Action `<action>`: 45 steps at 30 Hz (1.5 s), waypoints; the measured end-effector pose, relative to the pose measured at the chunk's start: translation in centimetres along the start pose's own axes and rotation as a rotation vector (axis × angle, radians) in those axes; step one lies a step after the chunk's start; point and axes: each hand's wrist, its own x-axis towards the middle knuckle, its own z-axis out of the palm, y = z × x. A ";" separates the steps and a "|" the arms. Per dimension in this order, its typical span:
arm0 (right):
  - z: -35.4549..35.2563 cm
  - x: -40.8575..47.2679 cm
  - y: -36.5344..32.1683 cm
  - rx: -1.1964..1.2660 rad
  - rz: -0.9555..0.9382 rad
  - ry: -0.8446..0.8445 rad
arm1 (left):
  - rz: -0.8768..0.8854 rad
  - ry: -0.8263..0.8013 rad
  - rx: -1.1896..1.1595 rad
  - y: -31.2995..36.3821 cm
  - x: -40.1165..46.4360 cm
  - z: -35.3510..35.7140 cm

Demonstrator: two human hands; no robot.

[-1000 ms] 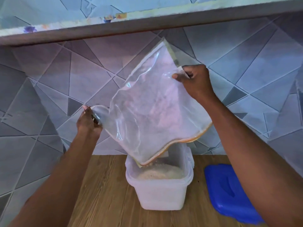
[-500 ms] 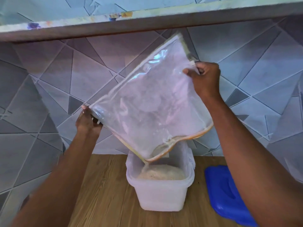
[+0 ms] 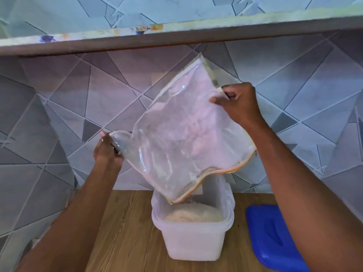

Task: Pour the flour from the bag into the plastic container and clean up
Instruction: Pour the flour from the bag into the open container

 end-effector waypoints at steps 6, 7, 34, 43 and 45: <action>0.3 -0.3 -0.2 0.021 -0.009 0.011 | 0.008 -0.056 -0.012 -0.4 0.5 0.1; 0.4 -0.2 -0.1 0.009 -0.011 0.063 | 0.008 -0.053 -0.017 -0.4 0.5 0.2; 2.3 0.7 -1.7 -0.255 -0.224 0.040 | -0.069 0.020 -0.017 -0.3 1.3 -1.5; 1.8 0.6 -0.5 -0.122 -0.055 0.154 | -0.085 -0.006 -0.027 -0.7 1.4 -1.4; 1.9 0.4 -1.0 -0.132 -0.067 0.104 | -0.088 -0.003 0.002 -0.8 1.0 -1.4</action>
